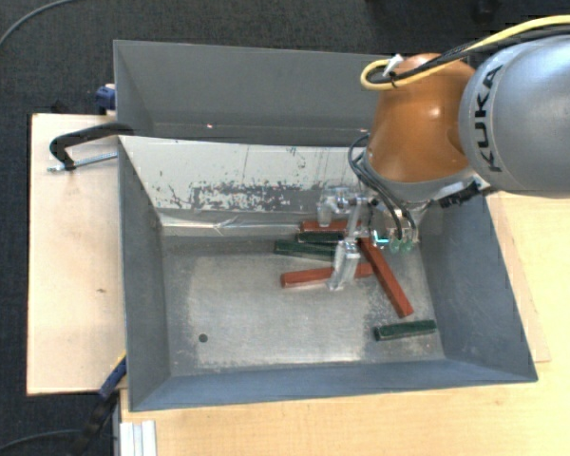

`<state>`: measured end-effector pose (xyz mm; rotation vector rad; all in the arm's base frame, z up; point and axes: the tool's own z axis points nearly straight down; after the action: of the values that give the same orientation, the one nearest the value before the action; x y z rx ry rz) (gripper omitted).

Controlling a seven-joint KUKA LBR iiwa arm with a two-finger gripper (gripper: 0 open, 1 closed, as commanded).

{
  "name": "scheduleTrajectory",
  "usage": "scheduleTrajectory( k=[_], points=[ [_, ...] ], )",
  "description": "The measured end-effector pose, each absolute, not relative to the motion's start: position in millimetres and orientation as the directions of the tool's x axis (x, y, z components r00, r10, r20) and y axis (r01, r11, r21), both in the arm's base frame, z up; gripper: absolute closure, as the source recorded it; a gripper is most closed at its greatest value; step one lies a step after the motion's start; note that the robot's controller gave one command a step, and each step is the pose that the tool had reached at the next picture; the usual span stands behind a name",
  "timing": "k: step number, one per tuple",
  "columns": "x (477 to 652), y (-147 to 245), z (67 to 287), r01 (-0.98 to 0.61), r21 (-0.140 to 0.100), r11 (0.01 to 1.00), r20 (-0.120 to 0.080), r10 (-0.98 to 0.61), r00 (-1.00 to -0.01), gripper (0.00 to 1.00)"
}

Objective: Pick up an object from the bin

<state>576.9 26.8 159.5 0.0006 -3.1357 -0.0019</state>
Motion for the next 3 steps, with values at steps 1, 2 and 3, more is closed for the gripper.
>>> scheduleTrajectory(
  k=[1, 2, 3],
  points=[
    [581.7, 41, 71, 0.391, 0.004, 0.92, -0.003, 0.391, -0.92, 0.0],
    [586.6, 38, 77, 0.392, 0.007, 0.92, -0.02, 0.392, -0.92, 1.0],
    [586.4, 76, 93, 0.049, 0.003, 0.999, -0.006, 0.049, -0.999, 1.0]
  ],
)
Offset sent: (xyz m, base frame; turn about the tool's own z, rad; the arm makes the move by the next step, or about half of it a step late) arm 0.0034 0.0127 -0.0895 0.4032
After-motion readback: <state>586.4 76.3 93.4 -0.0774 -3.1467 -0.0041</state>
